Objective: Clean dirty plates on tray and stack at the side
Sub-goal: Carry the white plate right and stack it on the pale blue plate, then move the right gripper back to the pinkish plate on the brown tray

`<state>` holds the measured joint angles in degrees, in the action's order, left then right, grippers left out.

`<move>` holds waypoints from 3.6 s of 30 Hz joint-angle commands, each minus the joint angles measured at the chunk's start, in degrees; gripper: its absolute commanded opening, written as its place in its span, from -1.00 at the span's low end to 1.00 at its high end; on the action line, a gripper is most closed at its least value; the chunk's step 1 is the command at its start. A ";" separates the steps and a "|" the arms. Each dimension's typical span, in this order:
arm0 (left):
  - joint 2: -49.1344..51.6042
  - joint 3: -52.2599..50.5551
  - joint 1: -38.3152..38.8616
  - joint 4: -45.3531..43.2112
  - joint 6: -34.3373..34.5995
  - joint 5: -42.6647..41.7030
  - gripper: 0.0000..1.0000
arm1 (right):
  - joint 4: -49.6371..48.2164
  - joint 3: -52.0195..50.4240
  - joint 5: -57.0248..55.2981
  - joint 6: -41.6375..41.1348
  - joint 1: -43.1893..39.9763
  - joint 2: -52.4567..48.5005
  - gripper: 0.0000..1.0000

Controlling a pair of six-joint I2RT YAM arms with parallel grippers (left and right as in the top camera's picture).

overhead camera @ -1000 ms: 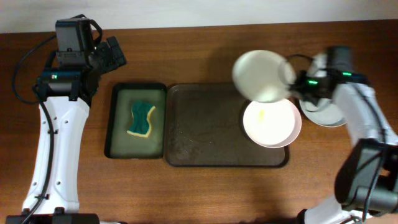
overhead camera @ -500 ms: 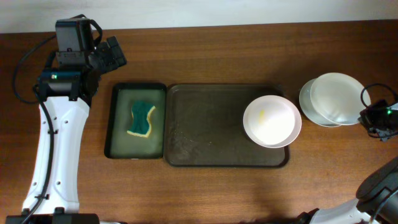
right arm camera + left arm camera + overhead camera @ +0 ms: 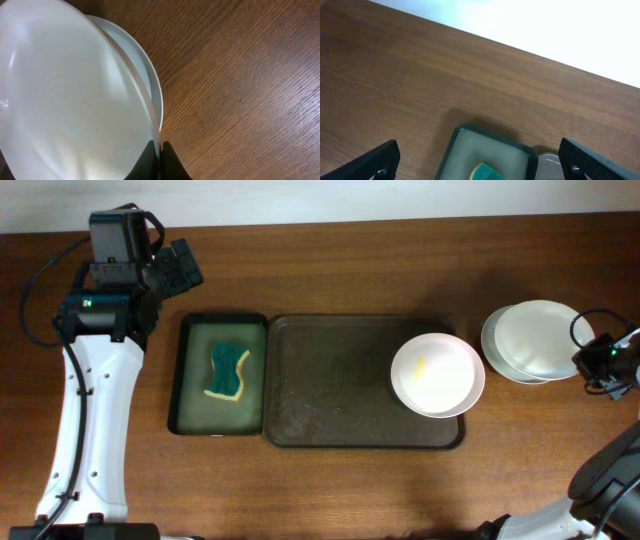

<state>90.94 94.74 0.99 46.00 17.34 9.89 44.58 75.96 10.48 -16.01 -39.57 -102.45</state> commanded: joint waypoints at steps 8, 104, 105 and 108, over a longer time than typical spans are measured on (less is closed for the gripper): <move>-0.85 1.18 -0.04 -0.11 0.15 0.44 0.99 | -2.27 0.11 -0.66 0.50 0.61 -1.97 -0.92; -0.85 1.18 -0.04 -0.11 0.15 0.44 0.99 | 10.36 -5.31 -0.66 5.46 45.13 -2.93 -0.92; -0.85 1.18 -0.04 -0.11 0.15 0.44 0.99 | 9.90 -5.31 -0.66 5.44 45.75 -2.93 -0.92; -0.85 1.18 -0.04 -0.11 0.15 0.44 0.99 | 8.33 -5.31 -0.66 5.44 47.08 -2.93 -0.92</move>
<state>90.96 94.74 0.99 46.00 17.34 9.89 53.71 71.11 9.96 -9.87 6.22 -105.71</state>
